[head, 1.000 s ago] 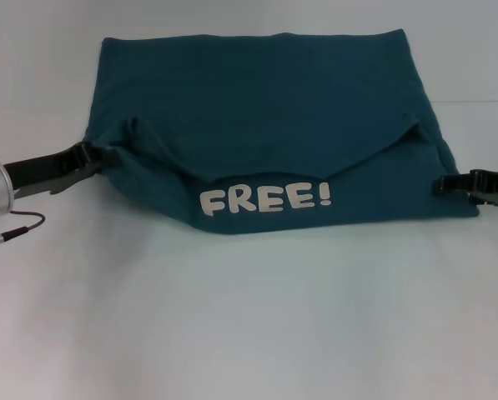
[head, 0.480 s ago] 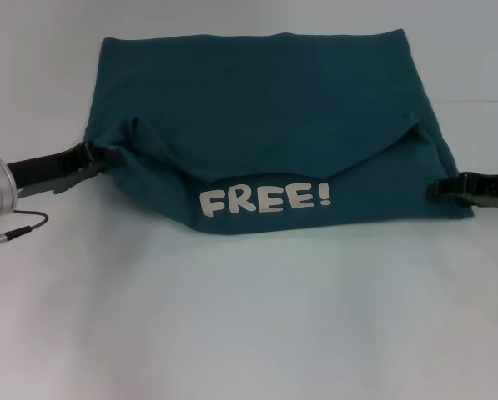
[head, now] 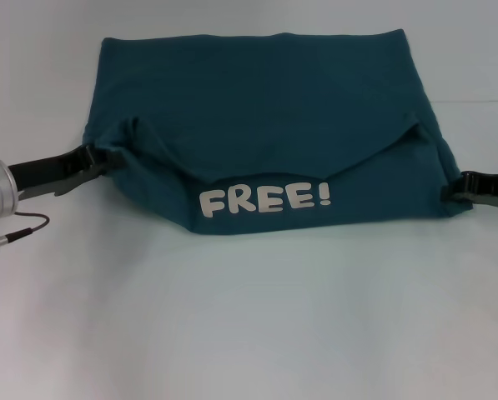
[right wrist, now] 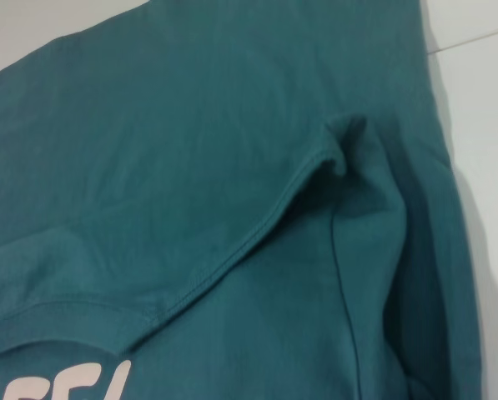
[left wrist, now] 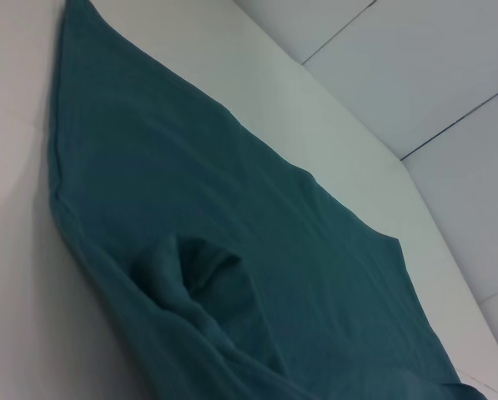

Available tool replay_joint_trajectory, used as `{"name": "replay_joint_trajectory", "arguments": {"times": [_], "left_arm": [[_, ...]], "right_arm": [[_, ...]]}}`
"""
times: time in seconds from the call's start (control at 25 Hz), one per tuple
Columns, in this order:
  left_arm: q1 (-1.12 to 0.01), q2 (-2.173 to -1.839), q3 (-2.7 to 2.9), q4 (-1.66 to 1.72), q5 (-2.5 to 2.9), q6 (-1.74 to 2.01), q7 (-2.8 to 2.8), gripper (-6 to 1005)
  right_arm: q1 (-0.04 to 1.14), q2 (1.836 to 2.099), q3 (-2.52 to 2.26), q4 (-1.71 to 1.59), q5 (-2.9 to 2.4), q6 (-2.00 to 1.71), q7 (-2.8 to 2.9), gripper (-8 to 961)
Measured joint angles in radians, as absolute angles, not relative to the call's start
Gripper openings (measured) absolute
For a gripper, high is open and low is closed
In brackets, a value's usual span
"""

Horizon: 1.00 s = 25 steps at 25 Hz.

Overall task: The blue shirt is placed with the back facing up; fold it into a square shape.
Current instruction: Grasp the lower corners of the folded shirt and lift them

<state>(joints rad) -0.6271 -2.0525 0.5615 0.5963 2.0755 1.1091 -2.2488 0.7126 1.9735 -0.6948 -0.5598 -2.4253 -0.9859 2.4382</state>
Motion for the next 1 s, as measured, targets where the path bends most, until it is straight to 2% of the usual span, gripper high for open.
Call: {"name": "replay_joint_trajectory", "arguments": {"times": [0.24,0.44,0.8,1.0], "left_arm": [[-0.626,-2.052,0.562,0.598,2.075,1.12,-2.249,40],[-0.618,-2.046,0.559,0.608,2.078,1.174,-2.249,39],[-0.555,-2.017,0.558,0.737,2.191,1.447,-2.324,39],[-0.516,-2.001,0.549,0.824,2.293,1.65,-2.381,39]], "right_arm": [[0.703,1.968,-0.689,-0.564,-2.426,-0.998,2.439,22],[0.689,1.938,-0.672,-0.577,-2.422,-1.085,2.44,22],[0.64,1.864,-0.661,-0.608,-2.426,-1.362,2.453,22],[0.601,1.855,-0.665,-0.659,-2.463,-1.532,2.466,22]]}}
